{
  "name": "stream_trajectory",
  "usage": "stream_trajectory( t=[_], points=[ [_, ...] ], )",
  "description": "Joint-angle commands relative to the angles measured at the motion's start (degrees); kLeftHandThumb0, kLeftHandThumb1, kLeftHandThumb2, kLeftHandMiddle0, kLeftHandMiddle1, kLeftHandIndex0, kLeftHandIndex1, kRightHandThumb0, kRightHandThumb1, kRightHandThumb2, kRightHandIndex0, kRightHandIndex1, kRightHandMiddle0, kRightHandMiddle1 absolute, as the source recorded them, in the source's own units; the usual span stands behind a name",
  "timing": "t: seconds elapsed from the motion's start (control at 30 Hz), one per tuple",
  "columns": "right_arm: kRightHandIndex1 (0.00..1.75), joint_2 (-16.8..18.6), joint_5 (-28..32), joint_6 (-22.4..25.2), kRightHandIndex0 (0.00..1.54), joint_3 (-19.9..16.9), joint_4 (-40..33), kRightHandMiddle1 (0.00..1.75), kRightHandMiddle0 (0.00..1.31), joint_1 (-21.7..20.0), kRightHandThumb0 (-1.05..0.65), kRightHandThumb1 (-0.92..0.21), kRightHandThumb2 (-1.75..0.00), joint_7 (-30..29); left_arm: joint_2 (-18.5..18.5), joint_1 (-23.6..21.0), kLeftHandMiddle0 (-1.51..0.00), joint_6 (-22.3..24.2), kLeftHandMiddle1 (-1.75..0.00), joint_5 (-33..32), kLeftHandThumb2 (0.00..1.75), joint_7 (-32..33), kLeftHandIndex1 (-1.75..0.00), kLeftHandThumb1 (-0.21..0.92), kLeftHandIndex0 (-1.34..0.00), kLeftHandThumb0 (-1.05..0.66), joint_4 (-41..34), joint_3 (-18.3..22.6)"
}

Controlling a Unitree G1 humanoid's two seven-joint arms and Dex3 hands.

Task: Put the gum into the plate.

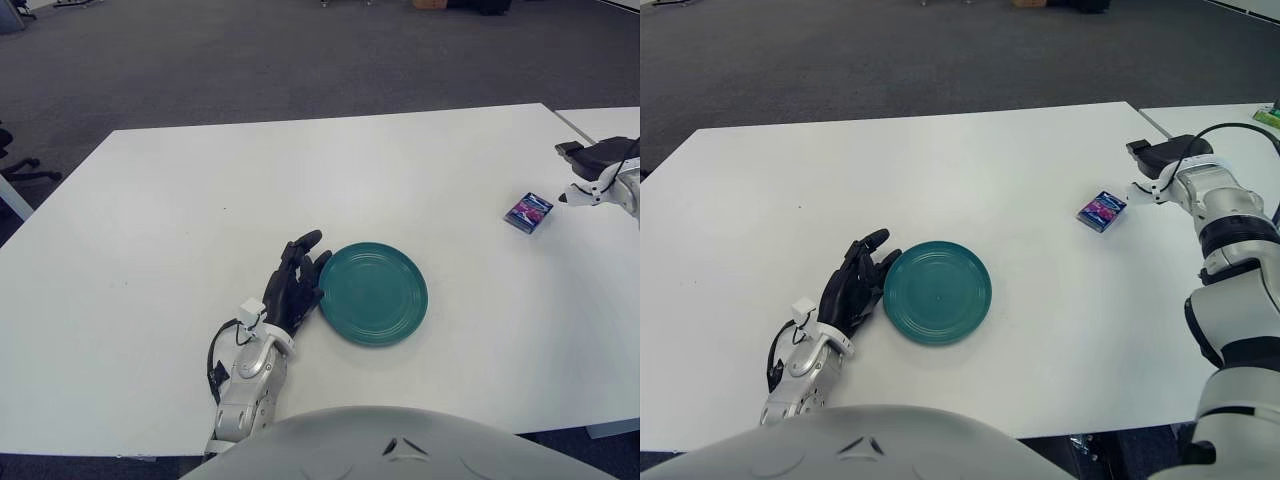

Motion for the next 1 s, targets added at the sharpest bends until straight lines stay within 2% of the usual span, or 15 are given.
stream_trajectory(
  t=[0.0,0.3,0.67,0.87,0.97],
  points=[
    [0.00,2.4,0.1,0.4,0.23,0.3,0.1,0.06,0.00,-0.7,-0.91,-0.92,-0.41,-0.3,-2.0,0.4,-0.41,-0.6,-0.23,0.2,0.90,0.5,-0.78,0.92,0.00,-0.86,-0.6,-0.8],
    [0.02,3.0,0.4,-1.2,0.25,-0.1,-2.7,0.04,0.00,-0.3,-0.92,-0.92,-0.43,-0.7,-1.8,0.3,-0.41,-0.6,-0.23,0.1,0.90,0.5,-0.78,0.92,0.00,-0.86,-0.6,-0.7],
    [0.03,6.5,0.3,-0.8,0.28,0.7,0.0,0.09,0.01,-0.7,-0.93,-0.92,-0.42,-2.5,-1.8,0.5,-0.41,-0.6,-0.22,0.1,0.90,0.6,-0.78,0.92,0.00,-0.86,-0.7,-0.9],
    [0.02,8.7,0.3,-0.8,0.28,1.3,0.2,0.18,0.00,2.0,-0.94,-0.92,-0.34,-5.3,-1.7,0.6,-0.41,-0.5,-0.22,0.0,0.90,0.6,-0.78,0.92,0.00,-0.86,-1.0,-0.9],
    [0.02,8.0,0.3,-1.8,0.29,1.3,-2.5,0.19,0.00,3.3,-0.95,-0.92,-0.30,-5.1,-1.7,0.7,-0.42,-0.5,-0.22,0.0,0.90,0.6,-0.78,0.92,0.00,-0.86,-1.0,-0.9]
  ],
)
